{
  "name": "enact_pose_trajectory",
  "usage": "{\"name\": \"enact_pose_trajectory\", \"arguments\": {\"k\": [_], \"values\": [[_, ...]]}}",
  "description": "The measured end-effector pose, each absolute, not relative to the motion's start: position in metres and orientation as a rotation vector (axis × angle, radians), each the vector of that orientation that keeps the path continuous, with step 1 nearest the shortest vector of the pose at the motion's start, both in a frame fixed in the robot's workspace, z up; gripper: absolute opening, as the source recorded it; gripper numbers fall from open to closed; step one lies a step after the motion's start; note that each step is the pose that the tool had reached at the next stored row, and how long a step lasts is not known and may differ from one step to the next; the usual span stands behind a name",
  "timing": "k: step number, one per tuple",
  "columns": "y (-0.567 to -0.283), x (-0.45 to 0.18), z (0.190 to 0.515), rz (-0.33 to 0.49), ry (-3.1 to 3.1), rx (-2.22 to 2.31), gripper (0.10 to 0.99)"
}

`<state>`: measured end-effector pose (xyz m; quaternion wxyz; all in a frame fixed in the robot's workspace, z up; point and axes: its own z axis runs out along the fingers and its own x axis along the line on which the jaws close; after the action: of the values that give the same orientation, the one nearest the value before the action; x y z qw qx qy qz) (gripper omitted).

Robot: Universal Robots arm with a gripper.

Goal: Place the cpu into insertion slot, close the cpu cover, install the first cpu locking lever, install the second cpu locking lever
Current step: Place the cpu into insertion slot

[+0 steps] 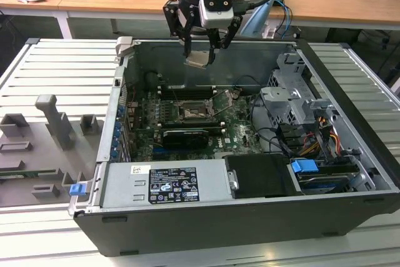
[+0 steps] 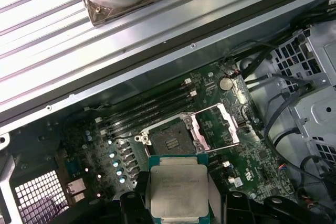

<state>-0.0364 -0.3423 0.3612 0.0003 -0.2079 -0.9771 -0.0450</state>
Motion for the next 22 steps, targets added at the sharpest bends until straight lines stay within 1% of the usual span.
{"name": "enact_pose_trajectory", "arguments": {"k": [22], "values": [[-0.3423, -0.0364, 0.3612, -0.142, -3.050, -0.751, 0.529]]}}
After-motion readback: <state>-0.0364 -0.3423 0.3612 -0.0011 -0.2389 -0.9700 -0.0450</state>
